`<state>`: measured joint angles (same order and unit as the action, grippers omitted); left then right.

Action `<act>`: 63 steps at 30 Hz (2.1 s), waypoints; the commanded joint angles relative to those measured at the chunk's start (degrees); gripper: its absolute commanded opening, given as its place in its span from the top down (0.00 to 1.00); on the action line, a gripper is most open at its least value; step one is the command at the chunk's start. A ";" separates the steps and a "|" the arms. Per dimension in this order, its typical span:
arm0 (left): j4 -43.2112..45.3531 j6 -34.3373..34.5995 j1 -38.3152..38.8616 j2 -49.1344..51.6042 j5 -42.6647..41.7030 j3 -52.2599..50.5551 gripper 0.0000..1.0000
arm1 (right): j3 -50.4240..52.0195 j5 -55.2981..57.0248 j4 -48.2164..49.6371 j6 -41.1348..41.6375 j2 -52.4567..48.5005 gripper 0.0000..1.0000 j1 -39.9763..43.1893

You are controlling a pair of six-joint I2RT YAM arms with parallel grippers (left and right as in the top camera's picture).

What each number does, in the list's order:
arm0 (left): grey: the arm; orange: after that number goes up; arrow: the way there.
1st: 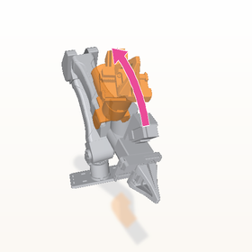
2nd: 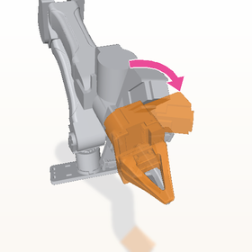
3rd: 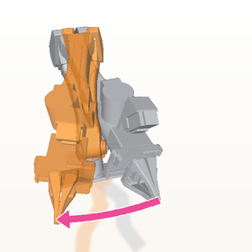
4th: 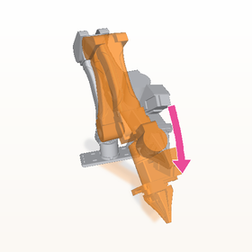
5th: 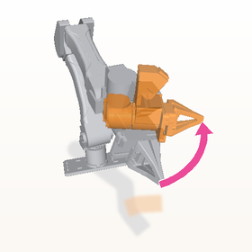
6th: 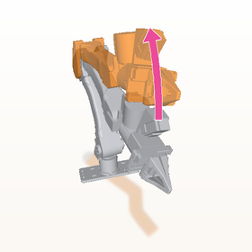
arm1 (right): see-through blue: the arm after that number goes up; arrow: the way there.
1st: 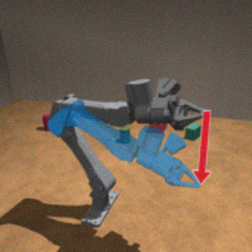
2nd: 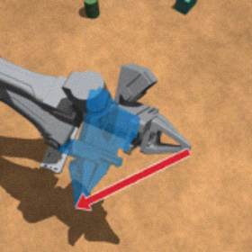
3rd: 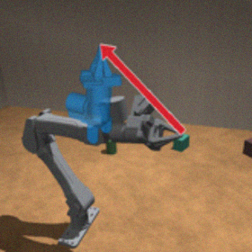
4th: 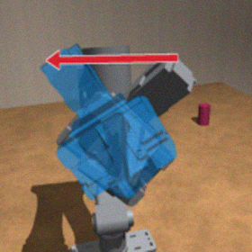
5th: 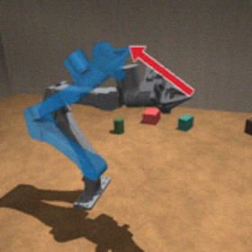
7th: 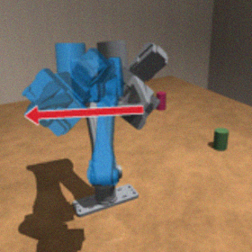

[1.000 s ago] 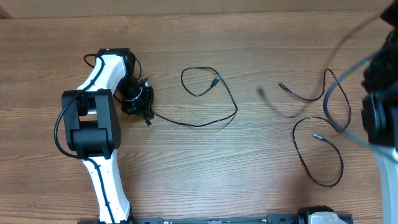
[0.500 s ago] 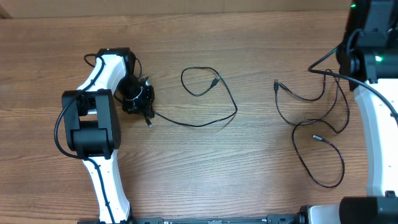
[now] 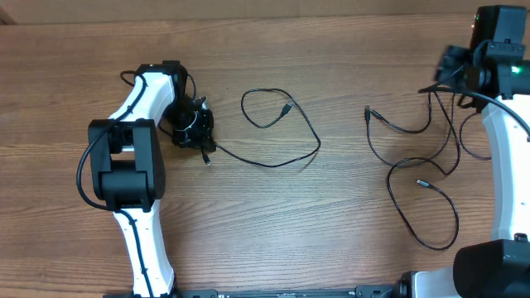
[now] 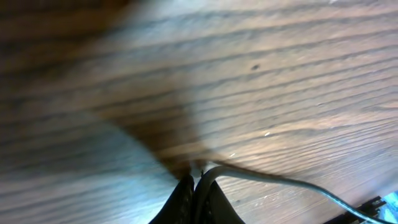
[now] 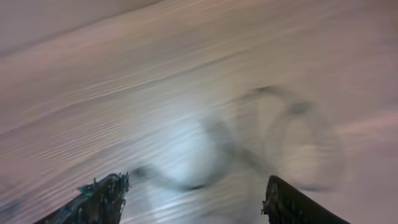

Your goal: Untangle cables

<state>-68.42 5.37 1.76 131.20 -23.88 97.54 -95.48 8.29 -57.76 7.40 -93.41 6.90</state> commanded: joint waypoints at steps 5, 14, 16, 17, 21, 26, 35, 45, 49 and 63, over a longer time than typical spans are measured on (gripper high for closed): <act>7.41 -1.53 2.40 1.53 -0.81 -0.44 0.83 | 3.37 -29.38 0.20 0.94 -3.76 0.28 -4.20; 11.10 -1.53 5.31 1.53 -1.70 -0.44 0.20 | 4.33 -29.42 5.68 0.98 -16.76 0.26 -14.29; 10.99 -1.53 5.77 1.53 -1.70 -0.44 0.18 | 4.33 -29.42 7.89 0.98 -18.95 0.23 -16.20; 10.95 -1.53 5.99 1.53 -1.70 -0.44 0.18 | 4.33 -29.42 8.83 0.98 -19.89 0.23 -16.98; 10.95 -0.11 6.45 1.53 -1.70 -0.44 0.19 | 4.33 -29.46 11.47 1.66 -23.80 0.21 -19.91; 11.06 1.99 6.58 1.53 -1.79 -0.44 0.20 | 4.37 -31.76 12.46 2.99 -27.50 0.19 -22.64; 10.40 -2.51 6.25 1.22 -15.61 -0.11 0.22 | 4.37 -35.87 13.97 4.98 -32.70 0.14 -23.61; 7.43 -5.11 0.46 -8.63 -25.44 4.81 0.07 | 3.52 -46.99 13.53 4.79 -32.72 0.19 -23.28; 3.69 -2.16 0.15 -12.92 -11.06 4.81 0.07 | -1.75 -46.49 10.32 3.65 -32.65 0.22 -22.80; -4.83 4.61 0.33 -13.11 3.48 -7.21 0.65 | -5.73 -37.48 15.93 2.47 -36.17 0.22 -24.59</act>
<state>-73.32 9.52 1.50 117.67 -21.93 94.65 -100.38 -29.56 -42.24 10.66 -127.37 -16.58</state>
